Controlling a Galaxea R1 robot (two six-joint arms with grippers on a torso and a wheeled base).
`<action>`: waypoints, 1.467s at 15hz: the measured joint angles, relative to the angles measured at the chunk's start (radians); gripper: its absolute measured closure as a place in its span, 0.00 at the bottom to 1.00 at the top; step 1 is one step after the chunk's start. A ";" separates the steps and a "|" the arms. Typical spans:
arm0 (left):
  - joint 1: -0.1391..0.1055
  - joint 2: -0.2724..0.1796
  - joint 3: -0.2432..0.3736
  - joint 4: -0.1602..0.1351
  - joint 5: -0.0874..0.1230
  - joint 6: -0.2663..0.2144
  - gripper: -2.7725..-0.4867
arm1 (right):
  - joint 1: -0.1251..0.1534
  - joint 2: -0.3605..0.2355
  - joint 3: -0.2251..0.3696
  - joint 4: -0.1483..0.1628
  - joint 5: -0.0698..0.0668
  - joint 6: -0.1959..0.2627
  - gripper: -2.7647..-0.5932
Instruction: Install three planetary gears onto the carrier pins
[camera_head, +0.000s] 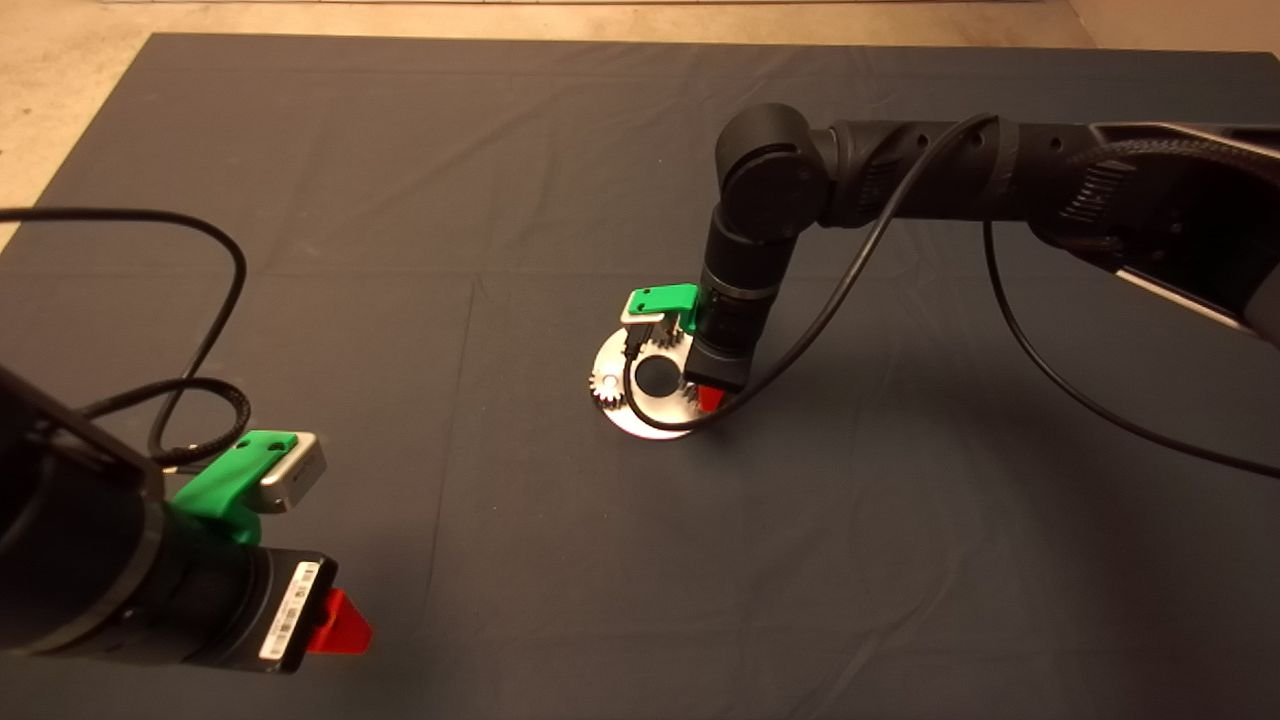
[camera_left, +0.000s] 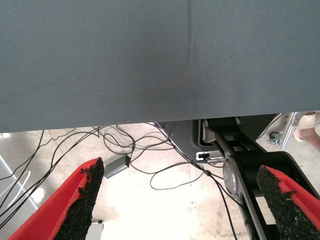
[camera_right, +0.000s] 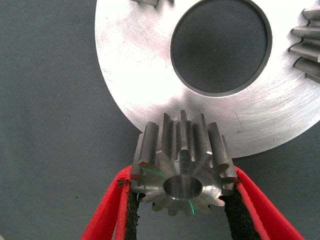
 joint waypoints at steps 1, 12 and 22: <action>0.000 0.000 0.000 0.000 0.000 0.000 0.26 | 0.000 0.000 0.000 0.000 0.001 0.000 0.80; 0.003 0.000 0.000 0.000 0.000 0.000 0.26 | -0.005 0.009 0.000 -0.001 -0.001 -0.007 0.80; 0.003 0.000 0.000 0.000 0.000 0.000 0.26 | -0.009 0.008 0.000 -0.004 0.004 -0.007 0.80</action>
